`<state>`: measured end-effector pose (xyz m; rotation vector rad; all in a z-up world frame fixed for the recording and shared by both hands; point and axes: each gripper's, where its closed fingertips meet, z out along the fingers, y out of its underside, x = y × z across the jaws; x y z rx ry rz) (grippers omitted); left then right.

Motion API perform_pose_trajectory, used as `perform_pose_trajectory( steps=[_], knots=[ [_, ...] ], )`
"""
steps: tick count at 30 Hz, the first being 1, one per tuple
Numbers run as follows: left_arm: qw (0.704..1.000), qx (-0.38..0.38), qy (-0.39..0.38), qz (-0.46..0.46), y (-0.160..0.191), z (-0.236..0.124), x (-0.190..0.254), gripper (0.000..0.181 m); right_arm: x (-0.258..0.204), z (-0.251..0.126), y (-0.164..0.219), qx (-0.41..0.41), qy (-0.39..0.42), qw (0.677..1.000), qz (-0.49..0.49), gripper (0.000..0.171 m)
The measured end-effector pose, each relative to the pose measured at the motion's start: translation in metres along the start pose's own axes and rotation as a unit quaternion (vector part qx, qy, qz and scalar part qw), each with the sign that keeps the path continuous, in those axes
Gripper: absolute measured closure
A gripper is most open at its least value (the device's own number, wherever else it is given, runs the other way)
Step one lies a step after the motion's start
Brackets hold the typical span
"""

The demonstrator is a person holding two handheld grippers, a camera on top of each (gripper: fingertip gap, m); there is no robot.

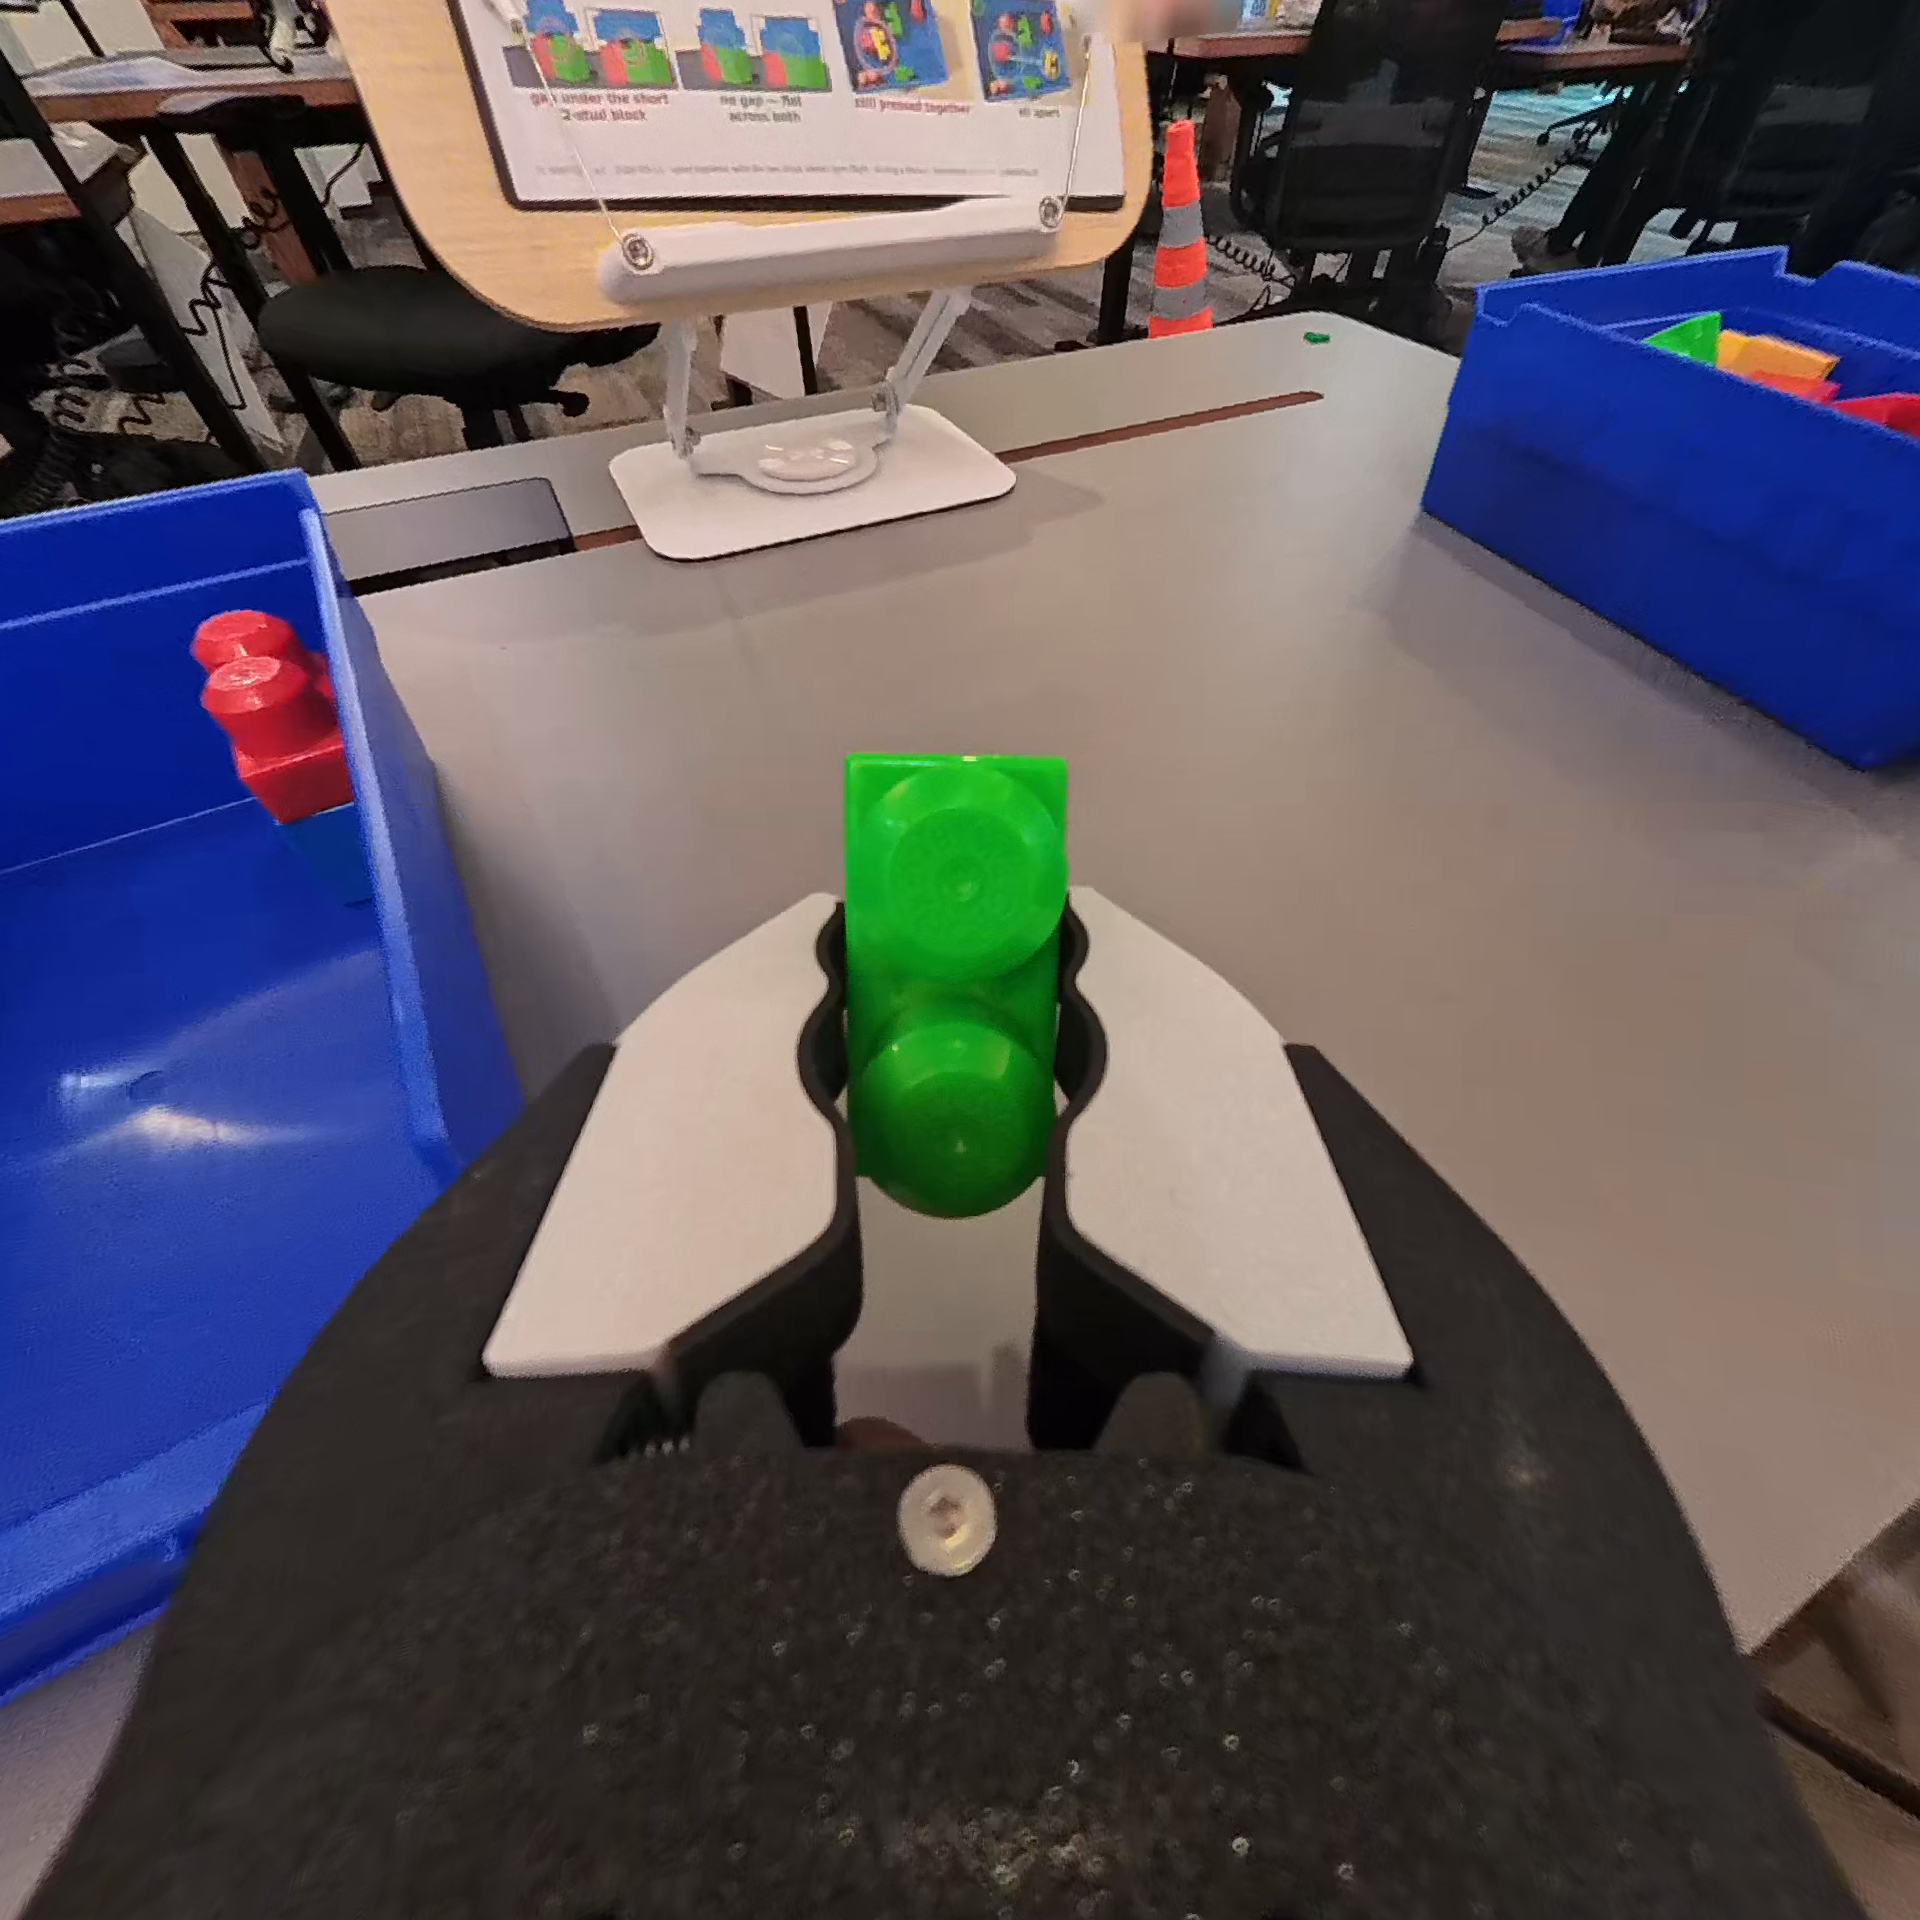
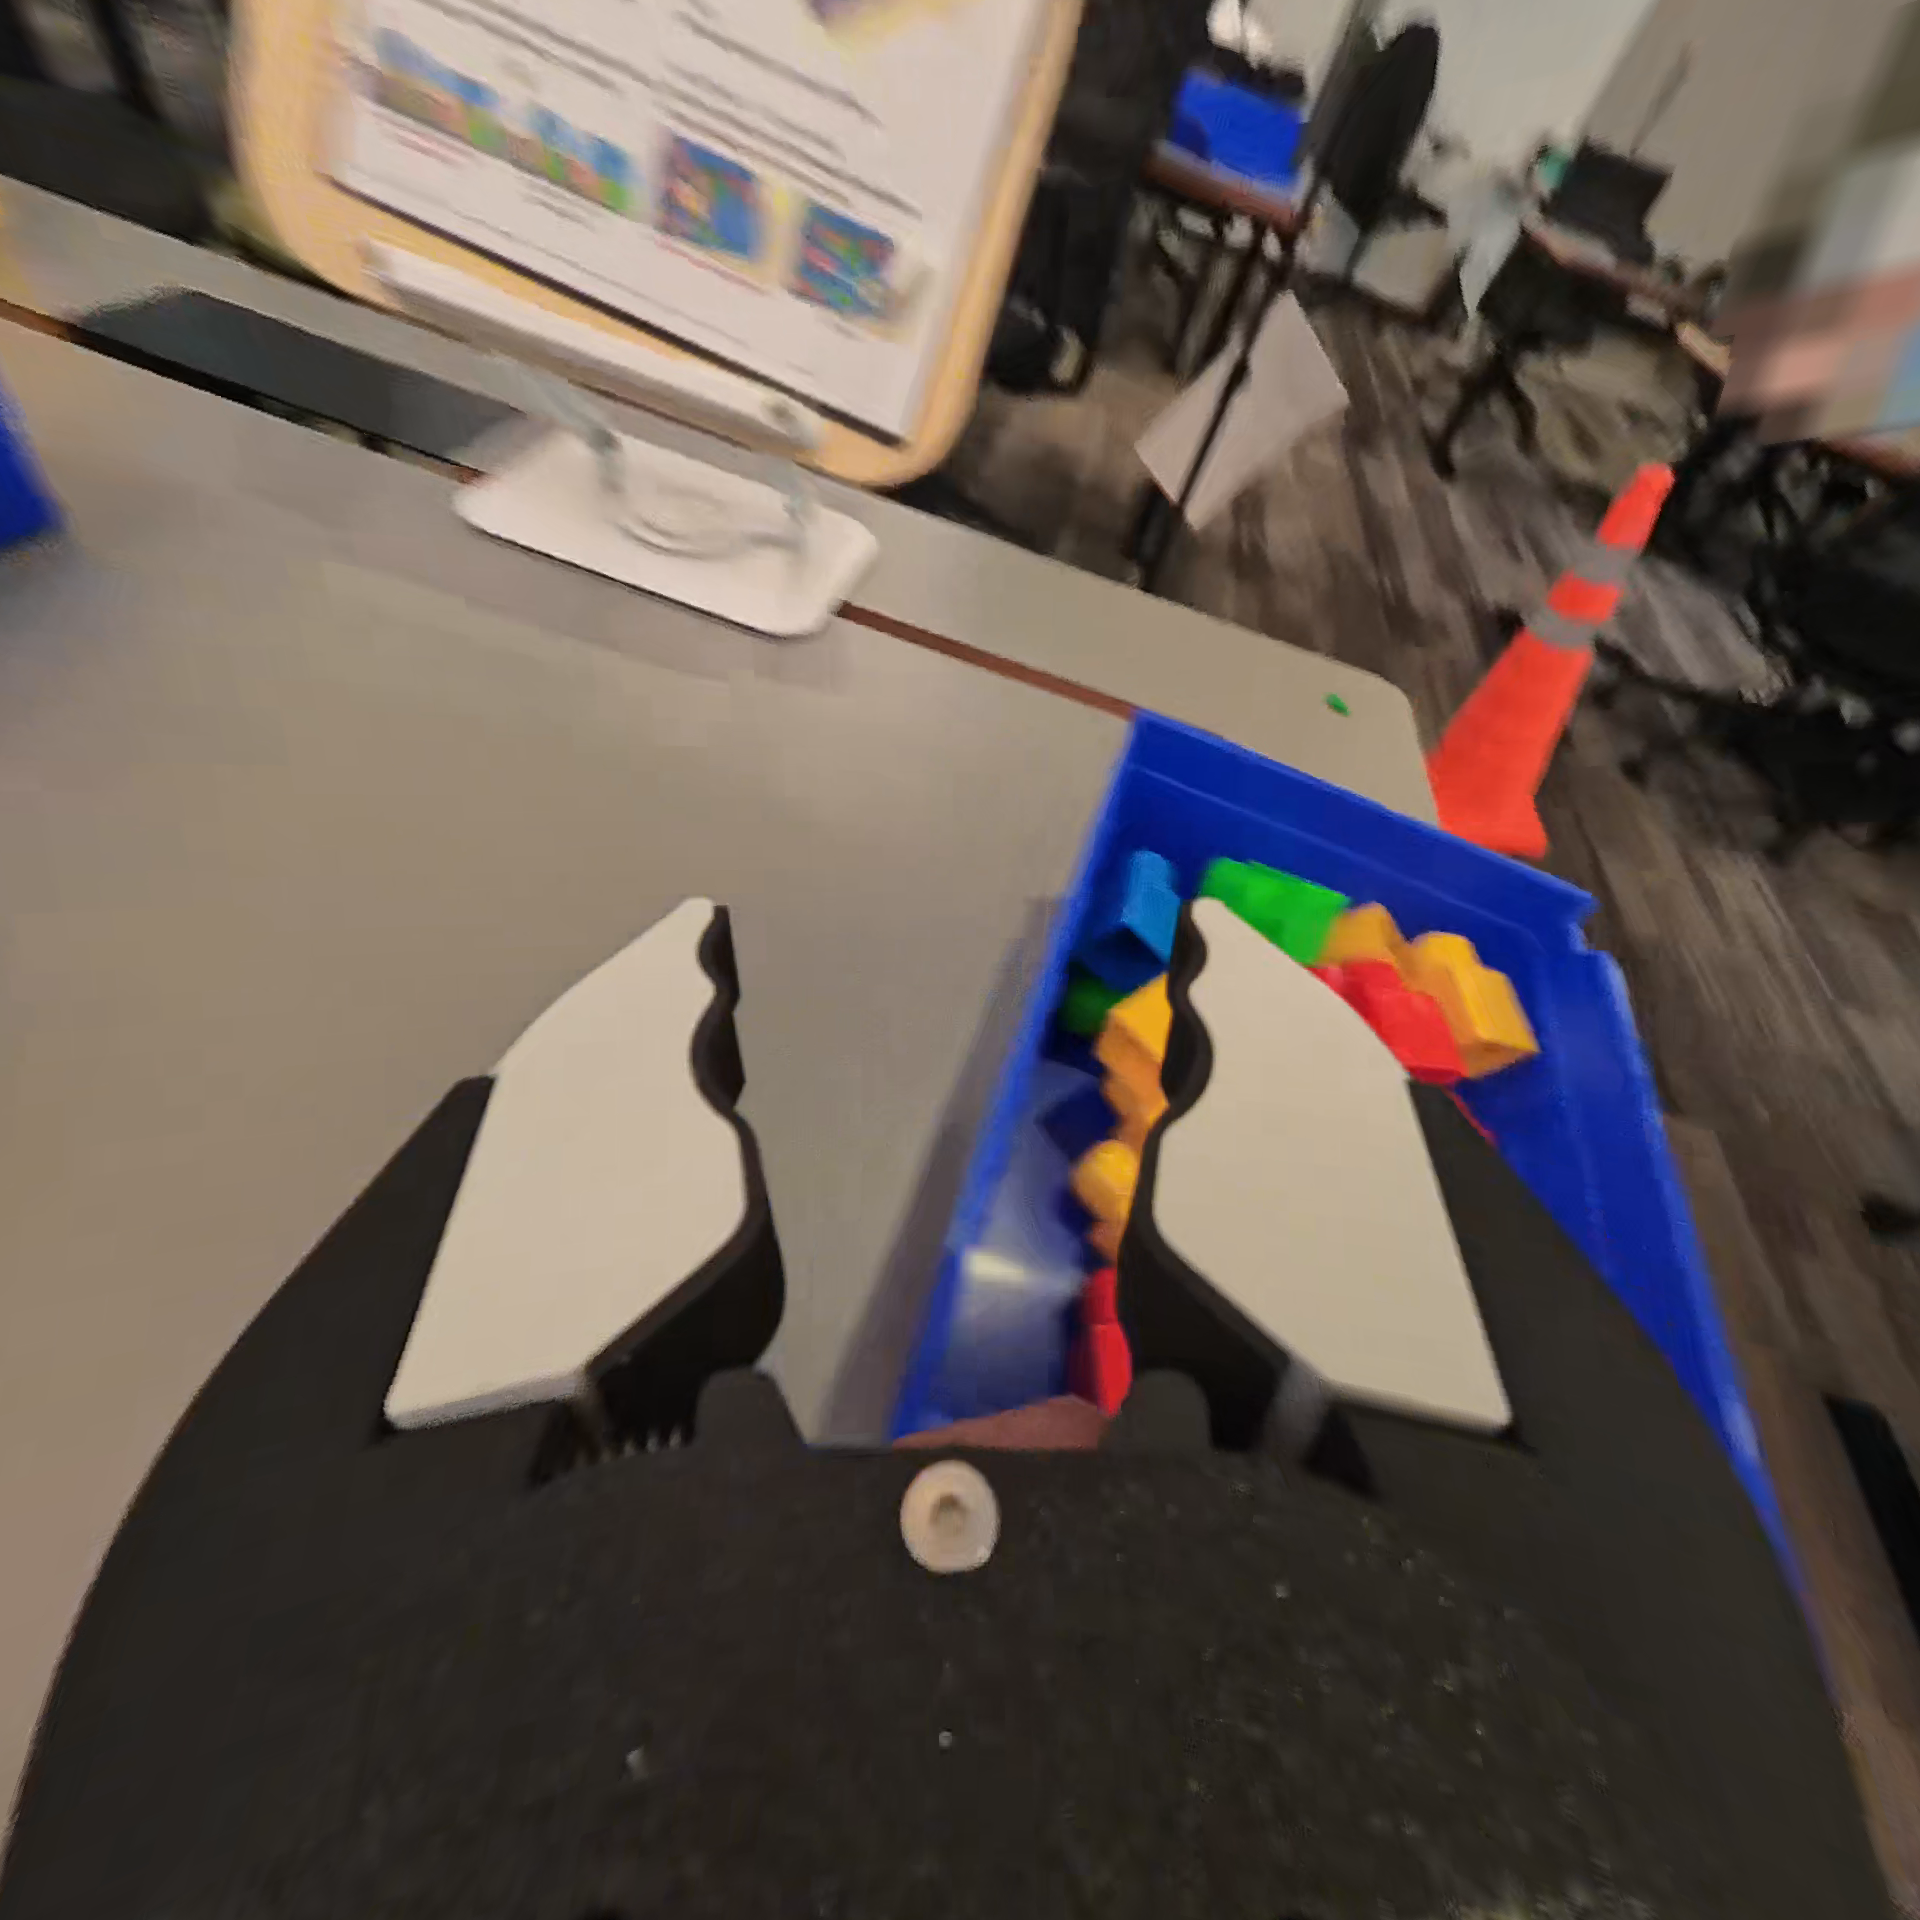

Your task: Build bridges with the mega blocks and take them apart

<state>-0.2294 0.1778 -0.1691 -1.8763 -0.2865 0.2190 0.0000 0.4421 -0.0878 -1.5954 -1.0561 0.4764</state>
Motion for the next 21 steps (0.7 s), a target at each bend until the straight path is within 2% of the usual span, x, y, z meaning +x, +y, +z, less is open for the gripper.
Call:
perform_pose_trajectory(
  steps=[4, 8, 11, 17, 21],
  knots=[
    [1.0, -0.003, -0.01, 0.002, 0.001, 0.001, -0.006, 0.145, -0.097, -0.022, 0.008, 0.087, -0.088, 0.991, 0.055, 0.095],
    [1.0, -0.004, -0.015, 0.014, 0.002, 0.002, -0.006, 0.145, -0.166, -0.023, 0.045, 0.072, -0.149, 0.982, 0.087, 0.095],
    [1.0, -0.003, -0.009, 0.019, 0.001, 0.002, -0.003, 0.145, -0.18, -0.022, 0.056, 0.052, -0.172, 0.979, 0.093, 0.095],
    [0.999, -0.009, 0.002, 0.042, 0.004, 0.005, 0.003, 0.145, -0.178, -0.019, 0.054, 0.042, -0.194, 0.975, 0.096, 0.096],
    [0.994, -0.009, 0.023, 0.105, -0.005, 0.011, 0.011, 0.145, -0.191, -0.017, 0.035, 0.035, -0.269, 0.957, 0.103, 0.098]
  ],
)
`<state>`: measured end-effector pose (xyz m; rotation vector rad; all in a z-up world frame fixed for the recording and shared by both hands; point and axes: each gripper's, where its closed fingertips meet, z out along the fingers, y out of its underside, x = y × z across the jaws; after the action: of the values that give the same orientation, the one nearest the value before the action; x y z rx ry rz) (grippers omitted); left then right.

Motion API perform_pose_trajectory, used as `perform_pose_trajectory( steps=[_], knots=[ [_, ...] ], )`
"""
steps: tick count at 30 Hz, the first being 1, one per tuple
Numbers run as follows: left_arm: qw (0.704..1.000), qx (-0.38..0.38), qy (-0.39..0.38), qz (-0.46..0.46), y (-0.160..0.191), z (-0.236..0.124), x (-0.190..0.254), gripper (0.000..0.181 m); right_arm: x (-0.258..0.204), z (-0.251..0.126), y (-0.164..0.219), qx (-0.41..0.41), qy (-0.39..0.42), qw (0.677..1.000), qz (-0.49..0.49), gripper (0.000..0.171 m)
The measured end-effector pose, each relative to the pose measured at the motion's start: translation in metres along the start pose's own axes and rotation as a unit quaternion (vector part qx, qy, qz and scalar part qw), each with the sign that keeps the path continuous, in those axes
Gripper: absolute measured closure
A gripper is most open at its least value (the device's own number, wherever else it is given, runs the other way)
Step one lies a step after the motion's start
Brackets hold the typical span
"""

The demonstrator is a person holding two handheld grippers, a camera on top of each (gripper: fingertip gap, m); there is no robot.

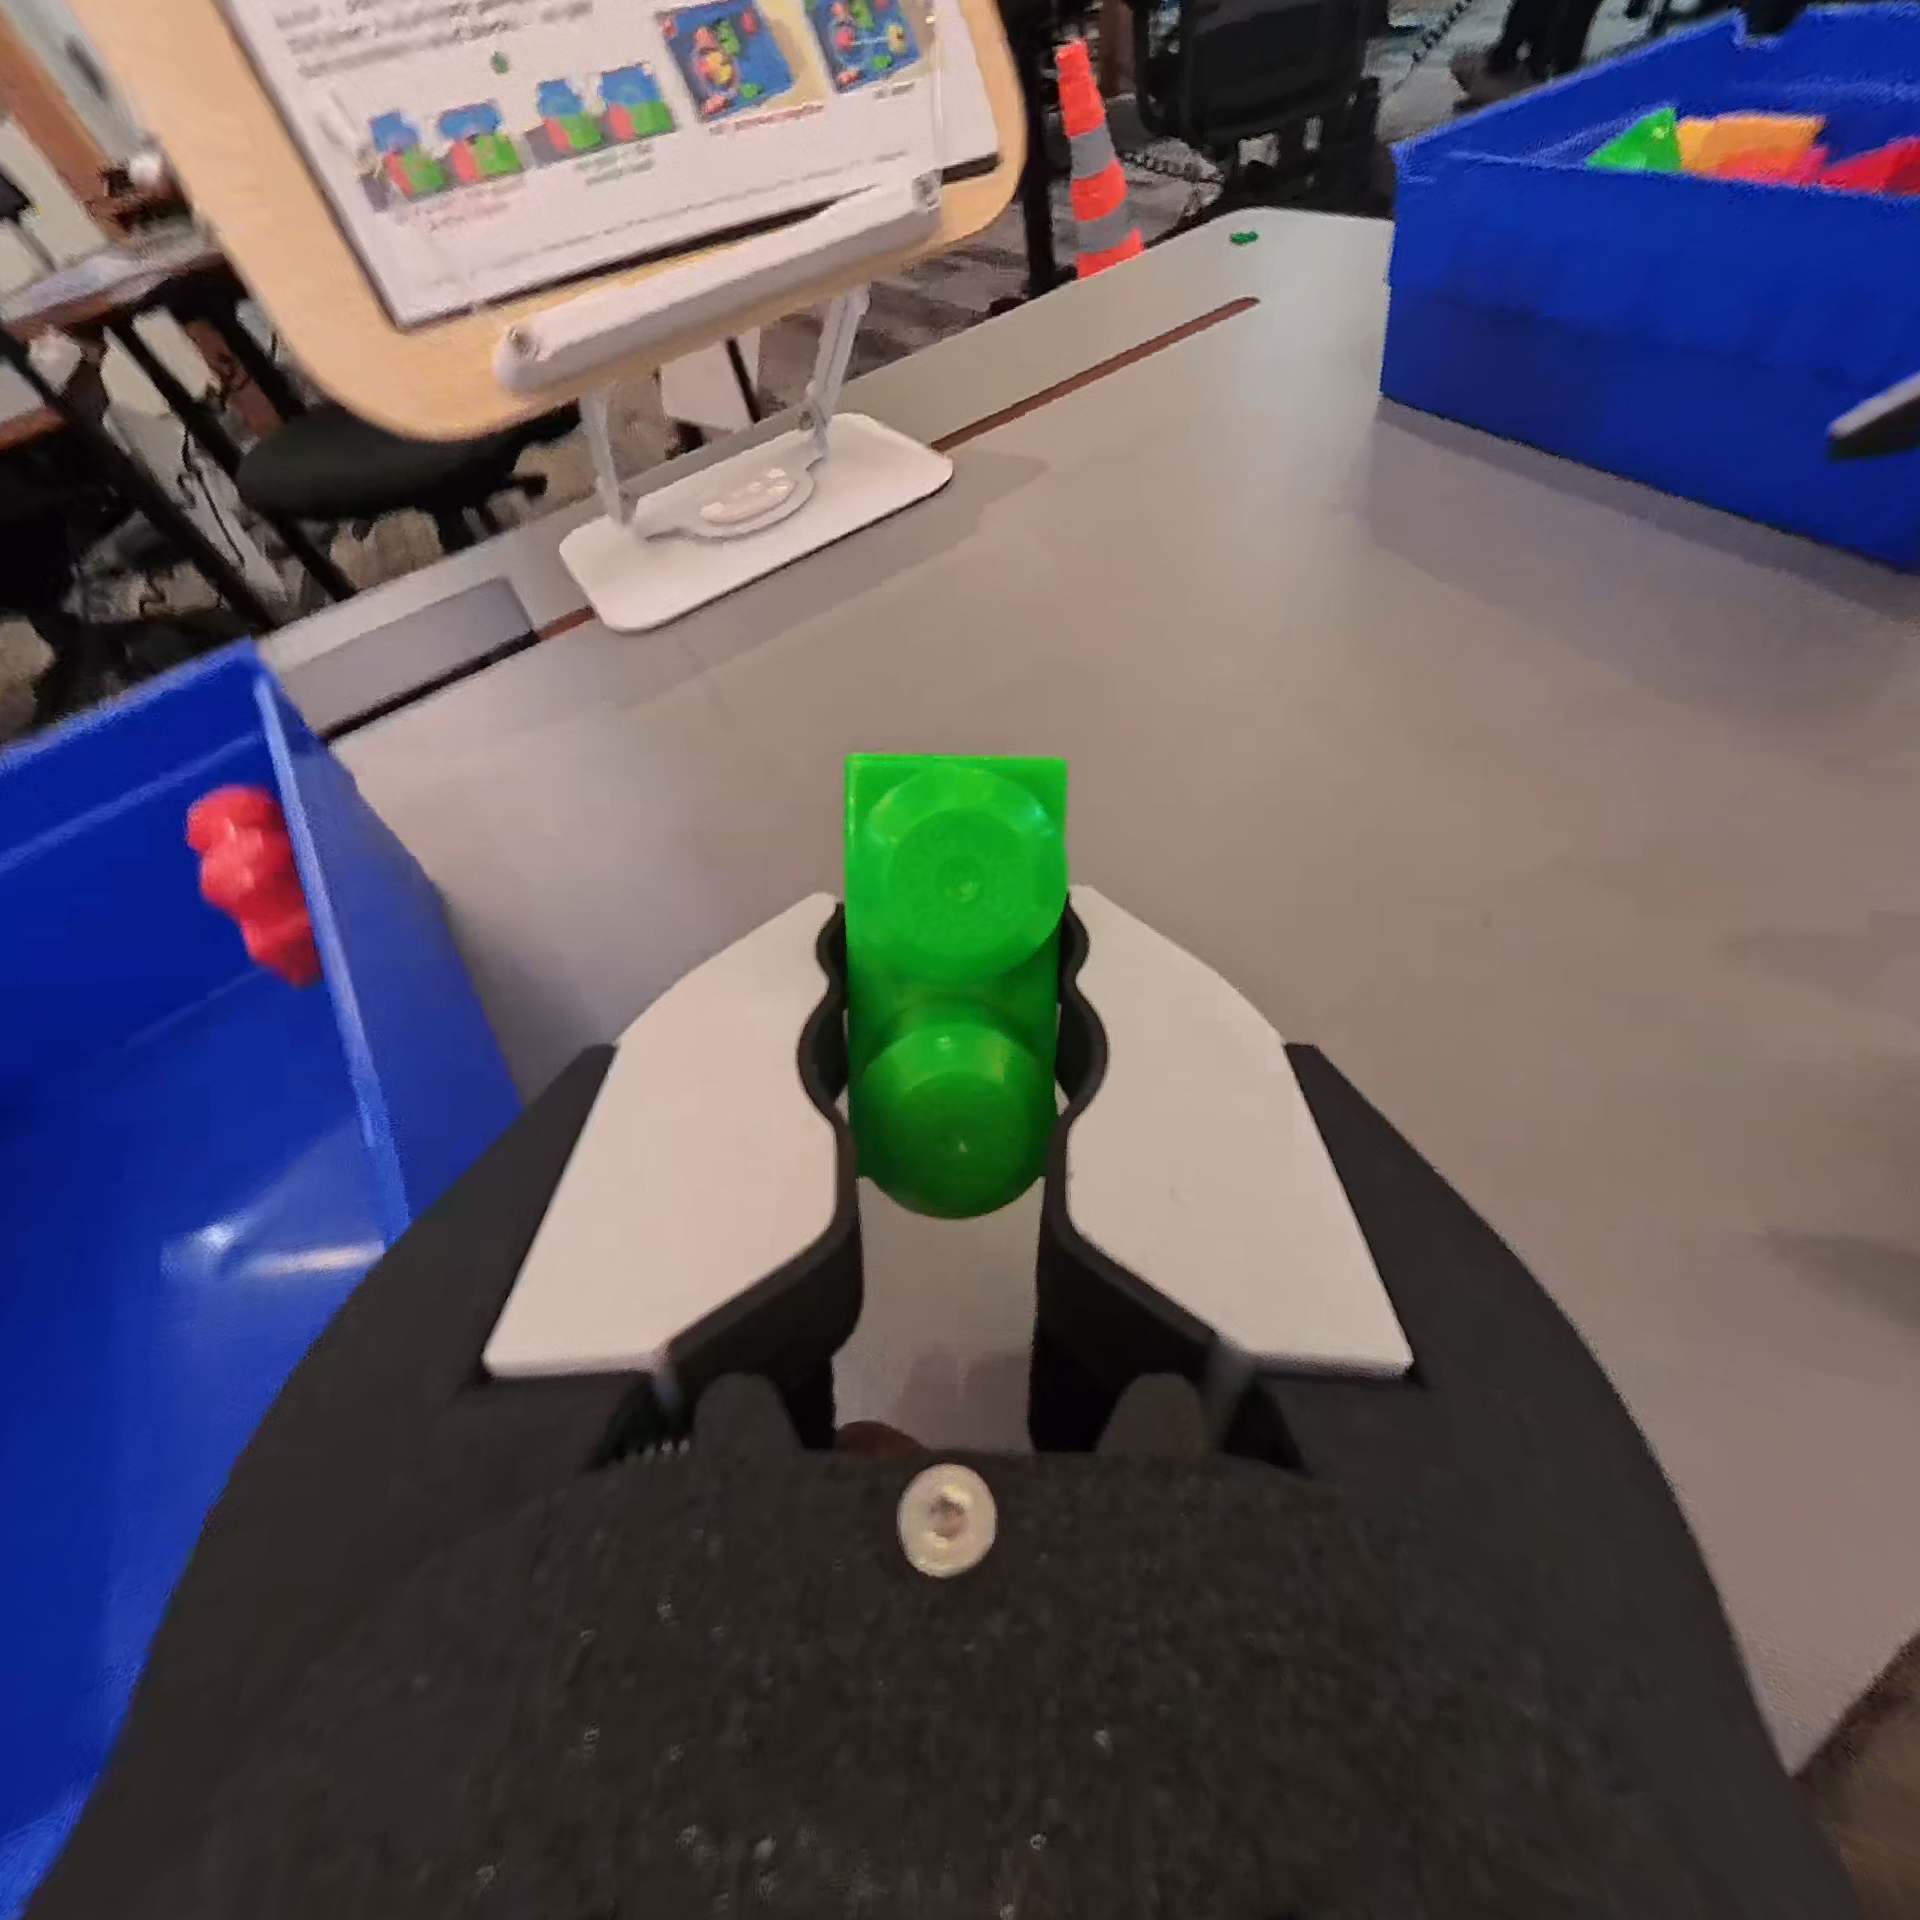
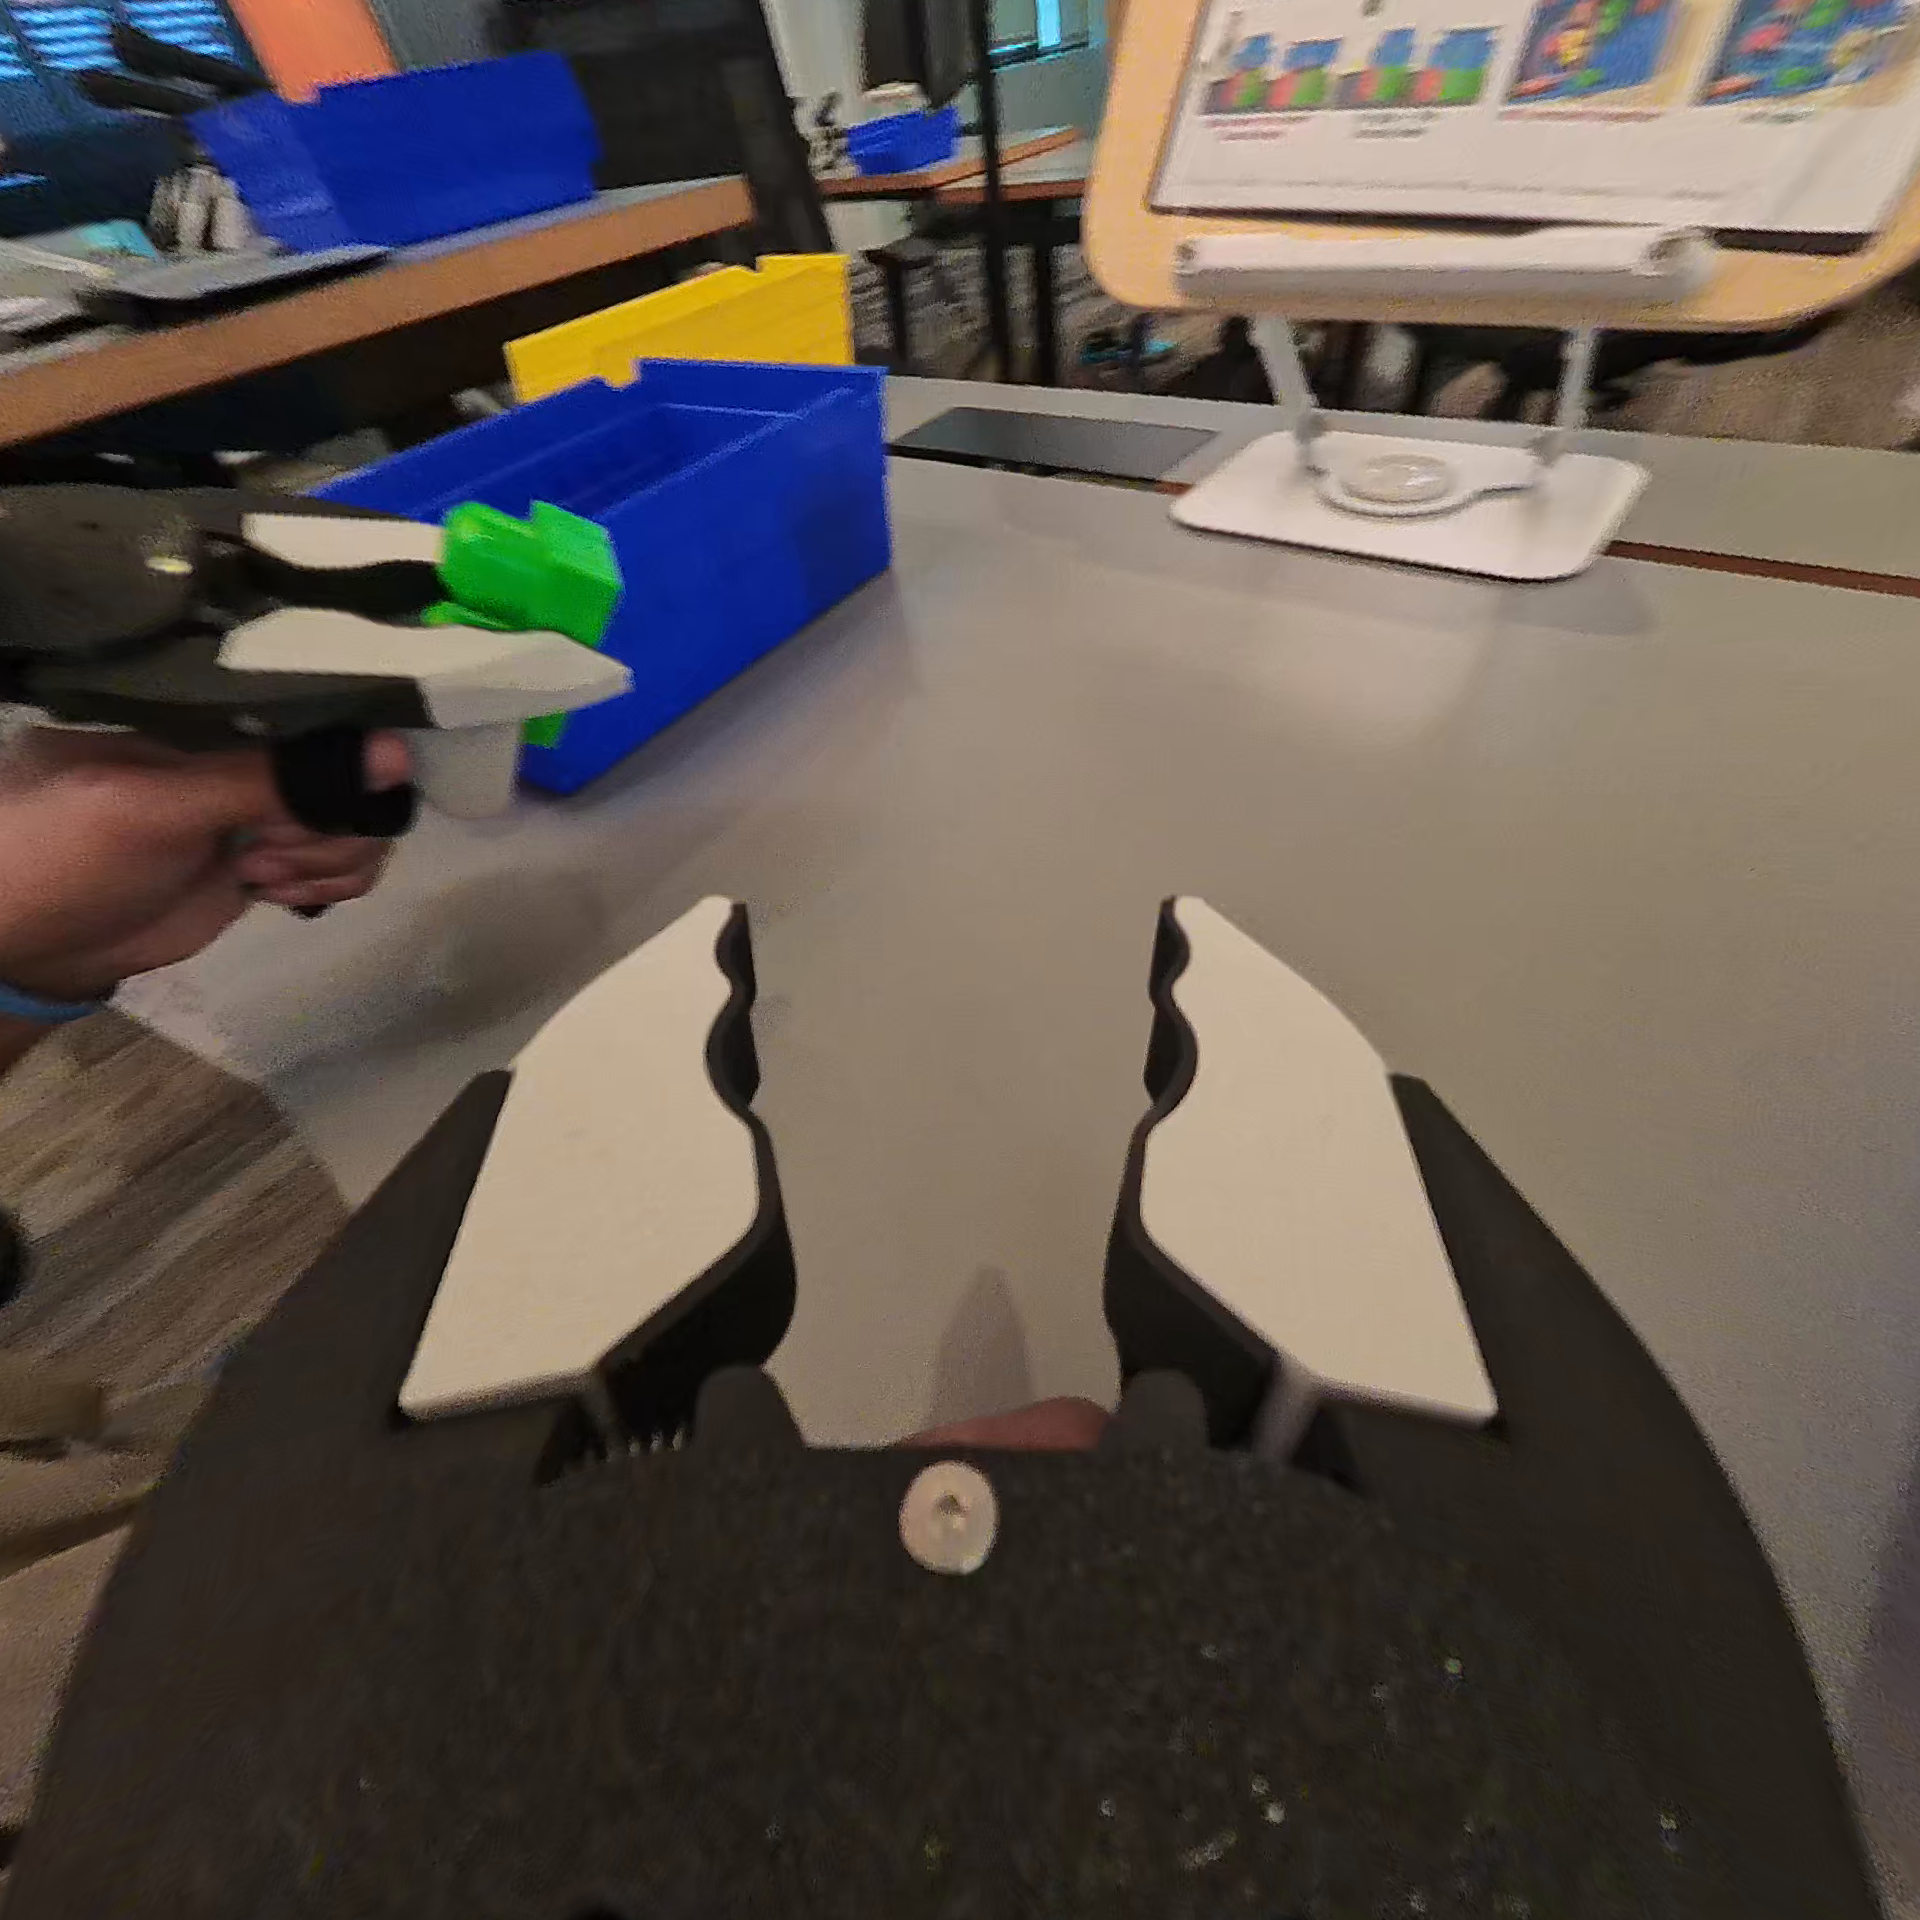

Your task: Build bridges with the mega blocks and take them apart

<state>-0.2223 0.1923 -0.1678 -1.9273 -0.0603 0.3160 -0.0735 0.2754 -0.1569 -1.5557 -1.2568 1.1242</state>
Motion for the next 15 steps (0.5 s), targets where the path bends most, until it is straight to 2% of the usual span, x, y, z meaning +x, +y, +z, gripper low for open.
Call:
perform_pose_trajectory(
  steps=[6, 11, 15],
  knots=[
    [0.979, 0.012, 0.013, 0.205, -0.035, 0.023, 0.021, 0.145, -0.027, 0.034, -0.035, -0.063, -0.143, 0.987, 0.028, 0.103],
    [0.938, 0.022, 0.02, 0.345, -0.047, 0.036, 0.048, 0.145, -0.037, 0.057, -0.042, -0.099, -0.196, 0.974, 0.053, 0.107],
    [0.912, 0.024, 0.036, 0.408, -0.042, 0.04, 0.065, 0.145, -0.044, 0.066, -0.03, -0.123, -0.217, 0.966, 0.069, 0.109]
  ],
)
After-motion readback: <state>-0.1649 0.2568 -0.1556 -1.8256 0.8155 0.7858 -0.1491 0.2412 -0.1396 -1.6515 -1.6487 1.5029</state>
